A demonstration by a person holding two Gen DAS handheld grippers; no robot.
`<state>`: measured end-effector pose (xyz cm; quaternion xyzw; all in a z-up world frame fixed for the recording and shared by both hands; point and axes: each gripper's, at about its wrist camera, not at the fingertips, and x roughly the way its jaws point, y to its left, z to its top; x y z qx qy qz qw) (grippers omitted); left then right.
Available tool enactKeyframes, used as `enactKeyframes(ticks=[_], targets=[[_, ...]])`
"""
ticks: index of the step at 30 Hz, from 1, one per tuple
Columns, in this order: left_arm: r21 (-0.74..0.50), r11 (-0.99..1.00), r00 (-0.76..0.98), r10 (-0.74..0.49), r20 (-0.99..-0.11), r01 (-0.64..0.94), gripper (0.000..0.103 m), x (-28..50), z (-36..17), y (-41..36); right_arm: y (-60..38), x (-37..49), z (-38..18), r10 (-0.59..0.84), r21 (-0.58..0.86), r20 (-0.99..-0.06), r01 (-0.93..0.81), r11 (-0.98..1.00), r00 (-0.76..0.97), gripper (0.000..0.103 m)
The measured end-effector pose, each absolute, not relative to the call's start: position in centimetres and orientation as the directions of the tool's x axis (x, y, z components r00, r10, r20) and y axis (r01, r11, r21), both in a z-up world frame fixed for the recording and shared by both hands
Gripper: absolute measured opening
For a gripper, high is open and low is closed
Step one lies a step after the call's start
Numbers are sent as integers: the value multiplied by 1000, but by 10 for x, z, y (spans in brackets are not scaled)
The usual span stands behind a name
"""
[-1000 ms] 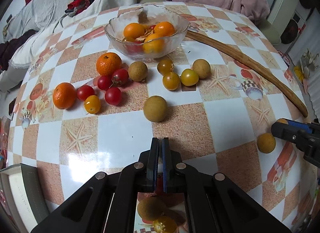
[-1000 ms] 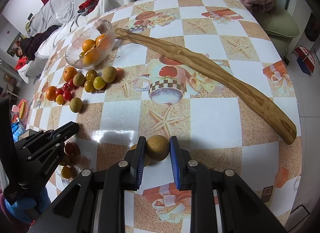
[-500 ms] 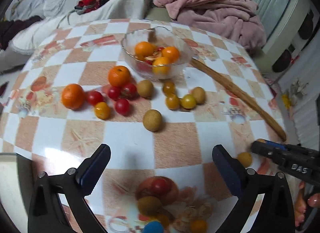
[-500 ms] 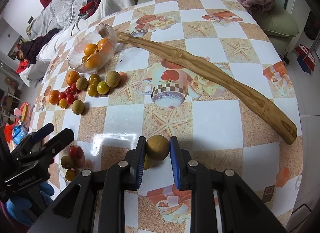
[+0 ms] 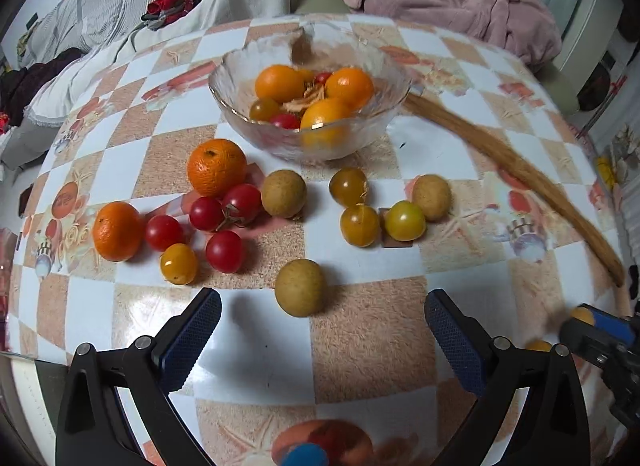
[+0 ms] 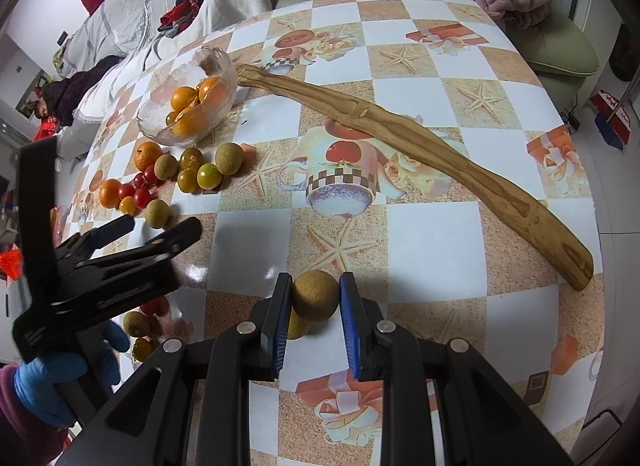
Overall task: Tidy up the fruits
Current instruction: 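Grasp another brown round fruit with the left gripper while the right gripper holds its fruit, then carry both brown fruits into the white tray and open both grippers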
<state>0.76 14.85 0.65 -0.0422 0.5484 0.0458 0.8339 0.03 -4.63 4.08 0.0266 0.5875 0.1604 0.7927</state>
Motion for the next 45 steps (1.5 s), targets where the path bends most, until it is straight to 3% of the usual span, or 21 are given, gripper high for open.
enactKeyframes(ticks=[9,11,14,15,19,26,45], targets=[[-18,988,302,30,-953,-154,100,18,2,152,-48,0,43,296,244,-918,-214,946,263,26],[-21,986,344,37,-938,-164,77,18,8,153,-48,0,43,299,246,-917,-214,945,264,26],[-25,991,378,26,-926,-129,33,15,16,149,-49,-2,46,301,246,-916,-220,944,266,26],[-40,992,383,9,-924,-119,27,14,17,150,-49,-2,46,302,247,-916,-221,944,266,26],[-162,980,406,-104,-908,-113,27,0,24,157,-49,-4,48,303,247,-914,-221,943,269,26],[-239,968,454,-179,-873,-79,27,-33,56,164,-43,-9,53,318,259,-911,-234,937,263,26],[-167,952,495,-19,-868,-258,27,-138,90,268,84,-48,67,390,284,-908,-459,842,154,26]])
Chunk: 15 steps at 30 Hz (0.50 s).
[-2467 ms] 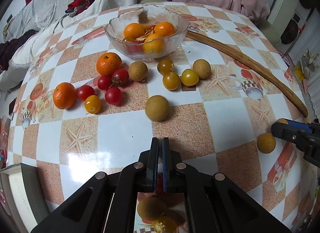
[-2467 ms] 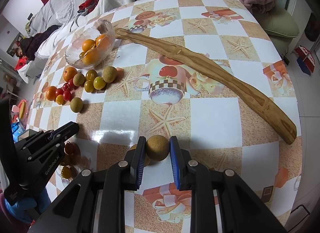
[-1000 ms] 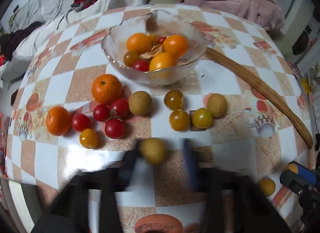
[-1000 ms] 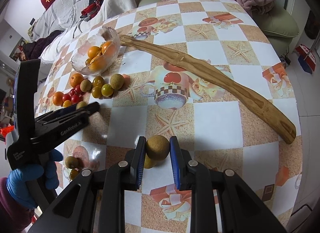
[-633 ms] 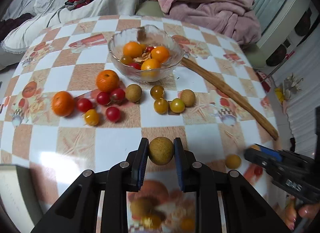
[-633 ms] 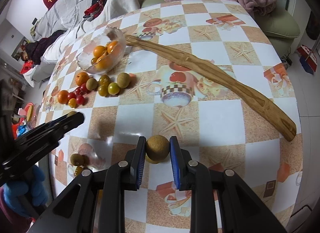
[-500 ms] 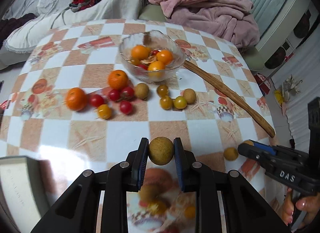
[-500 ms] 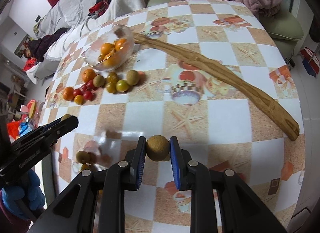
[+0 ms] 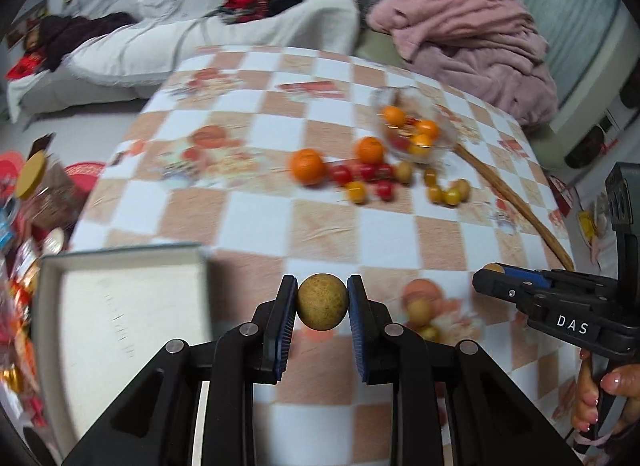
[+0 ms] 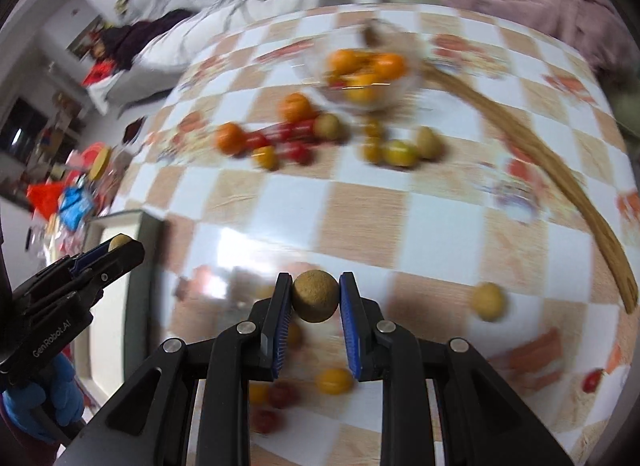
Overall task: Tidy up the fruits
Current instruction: 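Carry both brown fruits into the white tray and open both grippers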
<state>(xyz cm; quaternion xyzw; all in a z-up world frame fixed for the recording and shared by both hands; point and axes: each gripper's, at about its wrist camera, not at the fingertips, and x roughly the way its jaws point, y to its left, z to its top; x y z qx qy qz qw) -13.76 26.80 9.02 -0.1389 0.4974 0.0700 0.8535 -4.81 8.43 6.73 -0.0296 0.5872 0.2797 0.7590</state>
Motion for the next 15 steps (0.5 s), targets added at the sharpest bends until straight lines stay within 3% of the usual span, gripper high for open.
enactKeyframes(ticks=[15], targets=[[-70,833,358,158,-920,-548,27,-230,51,383,263,-106,64,474,367,-880,-677,638,-30,26]])
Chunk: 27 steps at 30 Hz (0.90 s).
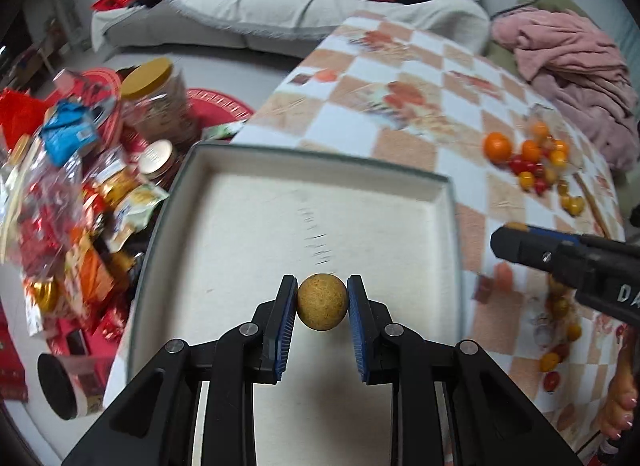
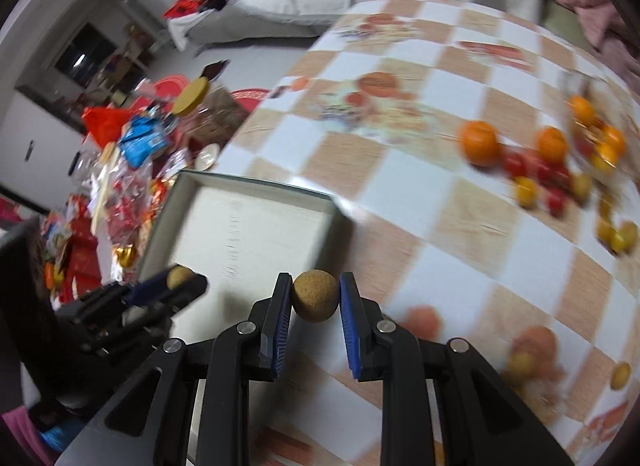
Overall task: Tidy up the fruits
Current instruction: 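Carry both brown fruits into the white tray and open both grippers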
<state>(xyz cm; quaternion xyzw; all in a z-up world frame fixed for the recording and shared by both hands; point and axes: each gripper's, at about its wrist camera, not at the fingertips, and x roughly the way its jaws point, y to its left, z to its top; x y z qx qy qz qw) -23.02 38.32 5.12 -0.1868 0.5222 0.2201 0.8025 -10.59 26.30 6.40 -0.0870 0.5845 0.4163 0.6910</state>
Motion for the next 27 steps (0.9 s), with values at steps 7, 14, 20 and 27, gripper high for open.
enactKeyframes(ticks=[7,14,20,27], targets=[[-1,804,292,215,-932,-595,27,-246,34,404,312,-120,44,431,343,-900,-727,595,-71,26],[6,780,275,227,-934,-625,80,-253,27,413,329,-116,20,345,281,-936,-743,608,-71,26],[-1,805,311,228,-923,-594,81,-239,26,406,314,-103,18,294,198,-956,-732,652,3,26],[-11,831,341,216,-915,-557,81,-220,30,397,297,-87,21,329,245,-944,-708,662,-18,53]])
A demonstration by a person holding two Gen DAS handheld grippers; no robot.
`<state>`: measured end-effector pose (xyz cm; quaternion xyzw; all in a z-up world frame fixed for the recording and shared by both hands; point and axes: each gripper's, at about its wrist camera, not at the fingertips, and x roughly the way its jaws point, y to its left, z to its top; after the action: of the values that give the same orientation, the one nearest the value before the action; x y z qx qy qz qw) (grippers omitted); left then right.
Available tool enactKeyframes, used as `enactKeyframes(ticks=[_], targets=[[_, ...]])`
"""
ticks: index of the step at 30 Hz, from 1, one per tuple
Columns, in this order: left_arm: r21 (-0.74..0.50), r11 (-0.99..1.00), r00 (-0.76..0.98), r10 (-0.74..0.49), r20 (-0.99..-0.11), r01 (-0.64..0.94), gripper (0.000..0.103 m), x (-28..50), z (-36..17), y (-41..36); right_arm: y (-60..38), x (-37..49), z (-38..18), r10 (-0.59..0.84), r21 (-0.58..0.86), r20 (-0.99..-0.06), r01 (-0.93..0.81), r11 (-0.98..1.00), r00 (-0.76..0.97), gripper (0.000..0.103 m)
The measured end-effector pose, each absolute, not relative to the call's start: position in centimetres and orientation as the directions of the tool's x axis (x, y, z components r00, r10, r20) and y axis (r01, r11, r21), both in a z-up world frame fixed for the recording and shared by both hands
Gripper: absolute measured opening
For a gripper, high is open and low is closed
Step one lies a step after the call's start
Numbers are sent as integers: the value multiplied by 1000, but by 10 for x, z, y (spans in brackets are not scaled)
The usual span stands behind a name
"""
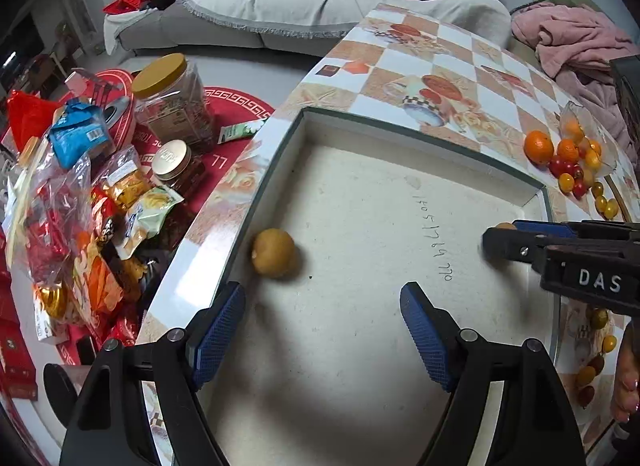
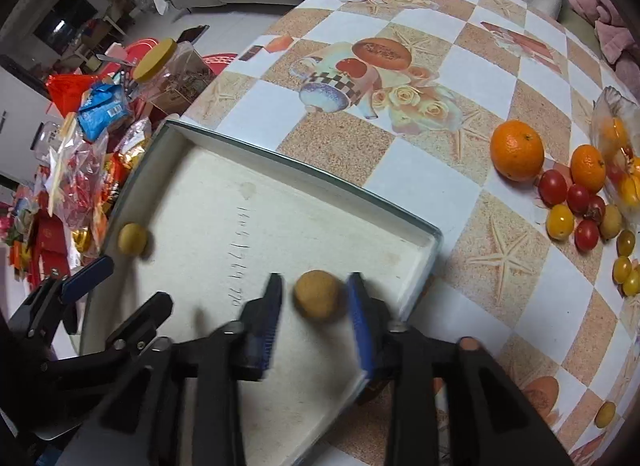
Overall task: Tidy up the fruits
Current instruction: 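Carry both brown fruits into the white tray and open both grippers, then grasp a red cherry tomato with the right gripper while the left grasps a brown fruit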
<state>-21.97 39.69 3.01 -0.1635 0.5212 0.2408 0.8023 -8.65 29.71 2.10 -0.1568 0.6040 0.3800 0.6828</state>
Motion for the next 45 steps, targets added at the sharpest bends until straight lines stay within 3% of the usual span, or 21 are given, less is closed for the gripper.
enactKeyframes(ticks=[1,3,11,20,30,43,45], targets=[[-13,833,345,215,-914,-553,81,-219,32,396,296,-87,26,347,252,-938,-711,657,-12,72],[-14,839,349,212,-913,-544,81,-217,35,394,294,-88,37,382,259,-924,-712,653,15,82],[-9,893,379,182,-907,-451,81,-200,65,367,246,-80,77,440,268,-890,-647,714,117,83],[-71,984,417,2,-909,-160,81,-143,74,256,97,-71,65,272,176,-941,-393,902,202,83],[-103,986,419,-149,-896,131,81,-82,68,115,-95,-76,50,39,44,-966,14,999,257,83],[-62,972,383,-148,-912,228,81,-34,32,24,-172,-62,28,21,57,-961,123,991,276,83],[-51,974,379,-134,-916,221,81,-30,27,19,-174,-62,26,22,57,-960,115,992,281,78]])
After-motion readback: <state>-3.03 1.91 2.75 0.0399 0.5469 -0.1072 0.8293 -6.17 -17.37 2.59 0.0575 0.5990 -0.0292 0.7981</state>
